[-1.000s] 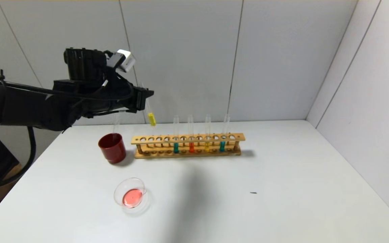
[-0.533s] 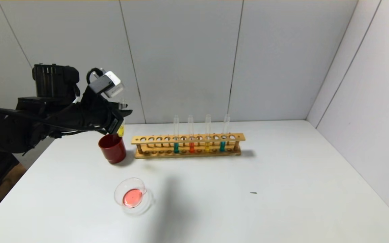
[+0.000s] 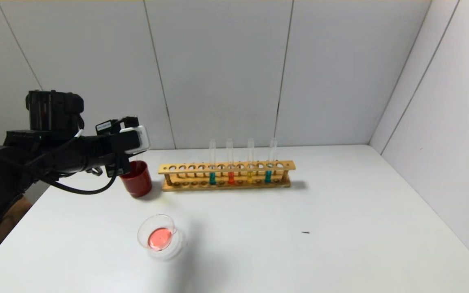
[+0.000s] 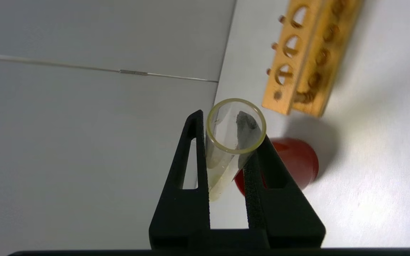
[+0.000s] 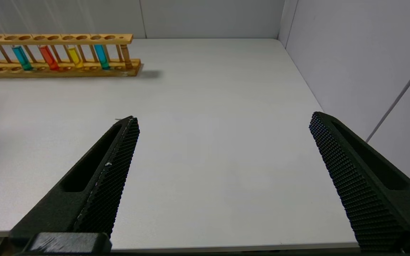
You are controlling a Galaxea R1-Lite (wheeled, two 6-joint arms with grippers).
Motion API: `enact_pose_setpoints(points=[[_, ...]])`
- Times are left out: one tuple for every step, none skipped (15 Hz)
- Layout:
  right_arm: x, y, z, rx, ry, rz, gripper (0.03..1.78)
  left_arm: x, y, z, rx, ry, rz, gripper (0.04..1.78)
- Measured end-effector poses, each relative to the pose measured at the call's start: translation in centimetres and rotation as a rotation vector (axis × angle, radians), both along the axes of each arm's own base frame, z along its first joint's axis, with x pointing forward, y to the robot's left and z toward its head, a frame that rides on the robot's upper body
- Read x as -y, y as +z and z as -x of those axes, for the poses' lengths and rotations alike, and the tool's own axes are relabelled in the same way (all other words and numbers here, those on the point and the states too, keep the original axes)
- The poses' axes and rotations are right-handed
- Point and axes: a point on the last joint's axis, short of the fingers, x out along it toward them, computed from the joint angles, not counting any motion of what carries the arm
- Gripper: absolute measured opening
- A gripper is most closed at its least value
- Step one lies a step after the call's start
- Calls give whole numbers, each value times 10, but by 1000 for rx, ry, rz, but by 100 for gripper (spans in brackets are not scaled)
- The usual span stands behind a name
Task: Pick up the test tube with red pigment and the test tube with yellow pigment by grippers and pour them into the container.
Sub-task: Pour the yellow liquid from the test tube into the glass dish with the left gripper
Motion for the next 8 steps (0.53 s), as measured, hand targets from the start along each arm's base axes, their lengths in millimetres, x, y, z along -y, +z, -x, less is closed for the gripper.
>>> enact_pose_setpoints(points=[[0, 0, 0, 0, 0, 0, 175, 1, -6, 4, 0, -27, -57, 32], [0, 0, 0, 0, 0, 0, 175, 1, -11, 8, -4, -48, -106, 32], [0, 0, 0, 0, 0, 0, 175, 0, -16, 11, -5, -66, -151, 32], [0, 0, 0, 0, 0, 0, 175, 0, -22, 13, -5, -84, -200, 32], [0, 0, 0, 0, 0, 0, 175, 0, -25, 14, -3, -96, -243, 32], [0, 0, 0, 0, 0, 0, 175, -1, -29, 15, 3, -101, -301, 32], [0, 0, 0, 0, 0, 0, 175, -2, -30, 16, 9, -100, -344, 32], [0, 0, 0, 0, 0, 0, 175, -2, -31, 16, 19, -102, -395, 32]])
